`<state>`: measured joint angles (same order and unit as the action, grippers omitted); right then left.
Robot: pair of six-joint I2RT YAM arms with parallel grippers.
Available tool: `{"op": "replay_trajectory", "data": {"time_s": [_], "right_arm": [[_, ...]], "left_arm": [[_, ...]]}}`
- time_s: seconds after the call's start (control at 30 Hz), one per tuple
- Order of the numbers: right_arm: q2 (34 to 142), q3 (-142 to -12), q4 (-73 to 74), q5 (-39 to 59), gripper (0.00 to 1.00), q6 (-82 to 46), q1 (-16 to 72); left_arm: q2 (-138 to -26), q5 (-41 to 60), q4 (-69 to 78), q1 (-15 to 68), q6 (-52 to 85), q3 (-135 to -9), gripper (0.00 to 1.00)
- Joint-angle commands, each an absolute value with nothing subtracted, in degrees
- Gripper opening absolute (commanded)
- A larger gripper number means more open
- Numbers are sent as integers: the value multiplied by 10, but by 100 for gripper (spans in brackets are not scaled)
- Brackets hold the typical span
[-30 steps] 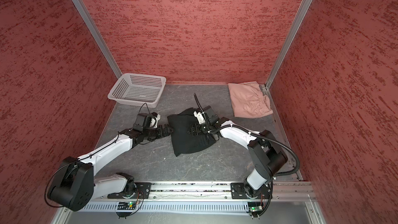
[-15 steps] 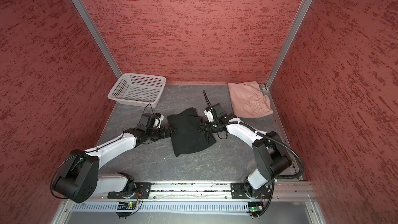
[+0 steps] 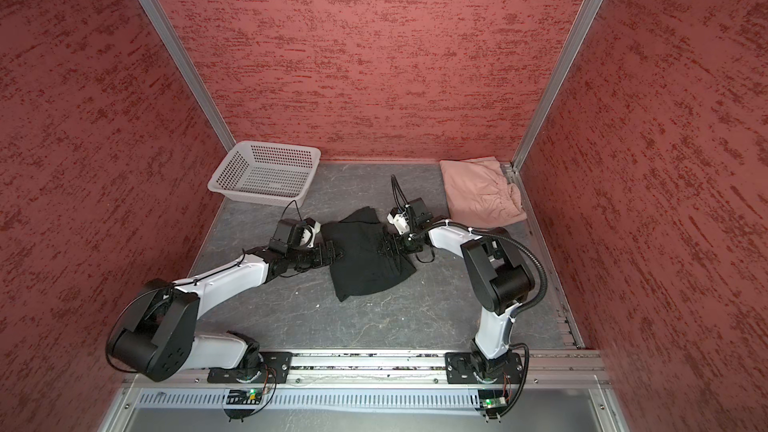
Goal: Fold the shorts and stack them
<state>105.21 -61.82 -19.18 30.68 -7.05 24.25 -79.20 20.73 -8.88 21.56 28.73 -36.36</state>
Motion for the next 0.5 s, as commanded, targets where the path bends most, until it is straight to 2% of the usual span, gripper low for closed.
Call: {"op": "replay_trajectory", "data": {"time_s": [0.0,0.1,0.37,0.47], "right_arm": [[1077,-631,-207,279,99,-29,230],[1072,-645,-235,249,99,-12,227],[1003,-664,-234,244,99,8,225],[1021,-685,-232,247,99,24,219]], "left_arm": [[-799,212,-69,221,290,-359,99],[-802,212,-69,225,289,-361,99],[-814,211,-69,227,287,-366,99],[-821,211,-70,229,285,-371,99]]}}
